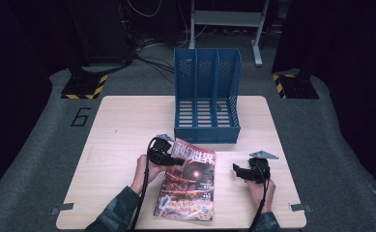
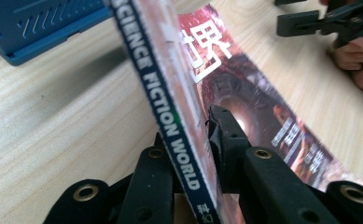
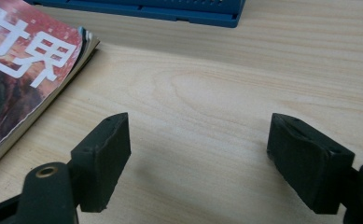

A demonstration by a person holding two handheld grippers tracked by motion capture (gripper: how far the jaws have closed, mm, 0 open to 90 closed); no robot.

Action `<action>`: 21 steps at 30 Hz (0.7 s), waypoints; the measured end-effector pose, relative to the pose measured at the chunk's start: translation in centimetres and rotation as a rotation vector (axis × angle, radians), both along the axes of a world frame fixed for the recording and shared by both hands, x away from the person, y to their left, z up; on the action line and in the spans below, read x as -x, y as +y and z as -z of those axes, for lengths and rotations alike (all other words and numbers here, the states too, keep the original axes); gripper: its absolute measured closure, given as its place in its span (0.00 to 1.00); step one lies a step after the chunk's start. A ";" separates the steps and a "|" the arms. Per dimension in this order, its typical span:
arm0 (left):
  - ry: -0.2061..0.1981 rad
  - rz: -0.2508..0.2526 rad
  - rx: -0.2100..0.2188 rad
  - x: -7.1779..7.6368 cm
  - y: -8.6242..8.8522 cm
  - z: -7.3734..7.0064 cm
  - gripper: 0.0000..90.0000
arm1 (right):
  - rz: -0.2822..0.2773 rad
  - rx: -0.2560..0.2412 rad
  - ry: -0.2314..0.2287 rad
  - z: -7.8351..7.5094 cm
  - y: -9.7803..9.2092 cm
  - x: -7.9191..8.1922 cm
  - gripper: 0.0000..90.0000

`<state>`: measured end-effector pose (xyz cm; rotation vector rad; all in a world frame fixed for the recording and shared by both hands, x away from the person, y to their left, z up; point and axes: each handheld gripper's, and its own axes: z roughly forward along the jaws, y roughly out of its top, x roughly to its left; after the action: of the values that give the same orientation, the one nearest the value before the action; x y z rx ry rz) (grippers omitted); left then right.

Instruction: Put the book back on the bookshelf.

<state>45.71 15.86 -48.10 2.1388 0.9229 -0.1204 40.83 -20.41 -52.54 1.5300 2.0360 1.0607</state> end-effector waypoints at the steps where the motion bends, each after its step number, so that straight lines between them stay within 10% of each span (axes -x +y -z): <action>1: -0.007 -0.008 0.009 0.1 0.1 -0.3 0.89 | -0.008 0.005 -0.008 0.0 -0.1 -0.1 0.24; 21: -0.059 0.049 0.064 0.9 1.6 -4.8 0.94 | -0.019 0.041 -0.014 0.2 -0.1 -0.5 0.19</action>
<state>44.82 17.42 -43.26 2.0952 0.8218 -0.1092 41.32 -20.50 -52.69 1.4822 2.0540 1.0280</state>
